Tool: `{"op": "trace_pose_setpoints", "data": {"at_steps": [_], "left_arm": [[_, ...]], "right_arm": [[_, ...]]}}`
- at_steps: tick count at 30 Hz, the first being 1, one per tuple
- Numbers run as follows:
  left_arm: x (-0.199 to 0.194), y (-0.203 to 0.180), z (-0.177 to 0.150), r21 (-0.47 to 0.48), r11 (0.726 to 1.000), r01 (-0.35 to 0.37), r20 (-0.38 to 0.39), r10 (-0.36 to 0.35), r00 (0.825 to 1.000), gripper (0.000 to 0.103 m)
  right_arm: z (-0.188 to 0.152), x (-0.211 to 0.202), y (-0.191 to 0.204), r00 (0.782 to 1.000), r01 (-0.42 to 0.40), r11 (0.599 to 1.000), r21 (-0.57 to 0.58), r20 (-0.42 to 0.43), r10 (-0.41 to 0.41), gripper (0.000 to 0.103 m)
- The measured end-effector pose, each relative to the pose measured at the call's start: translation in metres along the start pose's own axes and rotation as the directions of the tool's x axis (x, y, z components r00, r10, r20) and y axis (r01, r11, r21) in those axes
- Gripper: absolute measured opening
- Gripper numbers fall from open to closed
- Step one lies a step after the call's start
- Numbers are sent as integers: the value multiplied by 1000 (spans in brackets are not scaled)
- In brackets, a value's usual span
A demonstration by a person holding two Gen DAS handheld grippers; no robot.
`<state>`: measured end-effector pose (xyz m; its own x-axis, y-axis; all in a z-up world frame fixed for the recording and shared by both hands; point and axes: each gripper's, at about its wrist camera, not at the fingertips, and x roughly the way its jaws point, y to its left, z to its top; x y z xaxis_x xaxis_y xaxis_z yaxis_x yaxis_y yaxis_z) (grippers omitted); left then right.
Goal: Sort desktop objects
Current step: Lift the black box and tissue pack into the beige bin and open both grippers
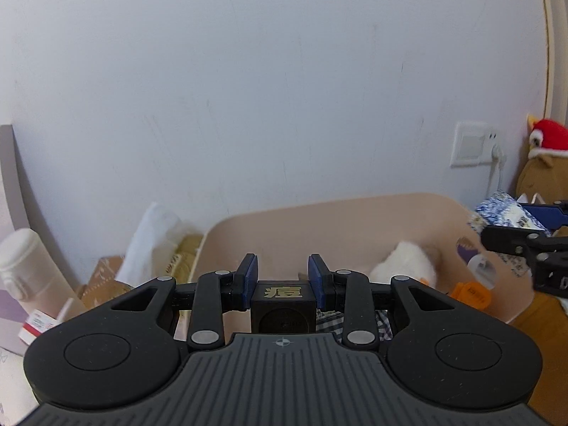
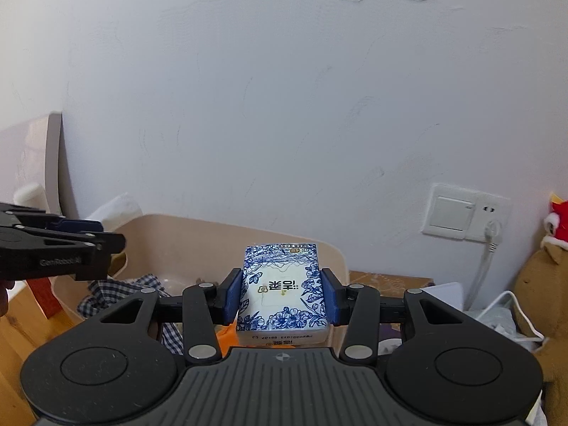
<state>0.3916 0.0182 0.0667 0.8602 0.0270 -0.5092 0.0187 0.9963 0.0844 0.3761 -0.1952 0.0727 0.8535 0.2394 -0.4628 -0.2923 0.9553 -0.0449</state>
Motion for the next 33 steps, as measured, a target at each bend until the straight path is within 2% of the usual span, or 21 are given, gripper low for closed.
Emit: {"op": "trace_pose_setpoints", "data": {"at_steps": [6, 13, 14, 16, 17, 18, 20, 21, 23, 25, 28, 33], "left_arm": [[22, -3, -12, -1, 1000, -9, -86, 9, 996, 32], [33, -6, -20, 28, 999, -15, -109, 18, 994, 32], [32, -5, -19, 27, 1000, -13, -114, 16, 993, 33], [32, -4, -21, 22, 1000, 2, -121, 1, 993, 44], [31, -3, -22, 22, 1000, 8, -121, -5, 993, 55], [30, -4, -23, 25, 1000, 2, -112, 1, 994, 64], [24, -4, -25, 33, 999, -20, -85, 23, 996, 73], [22, -3, -26, 34, 999, -22, -78, 24, 997, 76], [16, -2, -26, 32, 999, -15, -77, 17, 997, 77], [10, 1, -26, 29, 999, -15, -73, 17, 997, 78], [-4, 5, -27, 23, 1000, -14, -51, 15, 999, 81], [-34, 11, -28, 30, 1000, -6, -4, 6, 1000, 84]], "right_arm": [[-8, 32, 22, 998, -7, 999, -41, -62, 4, 43], [-23, 45, 33, 994, -1, 996, -90, -107, -9, 43], [-24, 46, 33, 994, -3, 996, -91, -112, -7, 43], [-26, 46, 31, 993, -8, 996, -84, -117, -2, 44], [-26, 45, 30, 994, -2, 997, -82, -113, -7, 53], [-26, 44, 30, 994, -3, 997, -83, -111, -6, 54], [-25, 42, 31, 994, 0, 996, -88, -109, -10, 59], [-24, 41, 33, 994, 1, 996, -92, -105, -11, 64], [-24, 36, 37, 996, 5, 995, -101, -91, -14, 73], [-22, 32, 37, 998, 16, 994, -105, -65, -23, 88], [-20, 20, 37, 999, 29, 995, -99, -23, -31, 103], [-20, -13, 29, 999, 24, 998, -63, 24, -23, 103]]}}
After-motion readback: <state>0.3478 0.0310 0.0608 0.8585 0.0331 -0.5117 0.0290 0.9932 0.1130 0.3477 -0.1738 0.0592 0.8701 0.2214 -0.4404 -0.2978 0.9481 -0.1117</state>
